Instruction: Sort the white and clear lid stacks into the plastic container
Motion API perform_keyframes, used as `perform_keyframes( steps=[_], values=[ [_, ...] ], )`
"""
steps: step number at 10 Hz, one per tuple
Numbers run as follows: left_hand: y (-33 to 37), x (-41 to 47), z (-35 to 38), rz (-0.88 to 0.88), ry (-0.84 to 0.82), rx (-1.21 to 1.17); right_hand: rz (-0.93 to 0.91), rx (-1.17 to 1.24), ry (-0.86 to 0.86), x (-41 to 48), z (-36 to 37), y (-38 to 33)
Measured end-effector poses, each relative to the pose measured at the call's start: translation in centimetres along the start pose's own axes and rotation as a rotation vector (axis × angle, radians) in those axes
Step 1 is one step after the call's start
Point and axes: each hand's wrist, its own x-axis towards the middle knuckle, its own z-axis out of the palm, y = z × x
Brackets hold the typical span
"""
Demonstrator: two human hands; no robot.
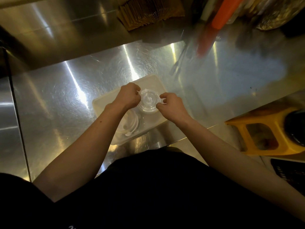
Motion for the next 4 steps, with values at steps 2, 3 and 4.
perform_keyframes(
  steps=[2, 3, 4],
  values=[
    [-0.5, -0.4, -0.3, 0.005, 0.026, -0.048, -0.077, -0.068, 0.032, 0.1, -0.8, -0.4],
    [-0.5, -0.8, -0.3, 0.041, 0.074, -0.081, -0.141, -0.049, 0.057, -0.1, -1.4, -1.0],
    [-0.4, -1.3, -0.5, 0.100, 0.204, -0.178, -0.216, -0.020, 0.095, 0.1, -1.7, -1.5]
  ],
)
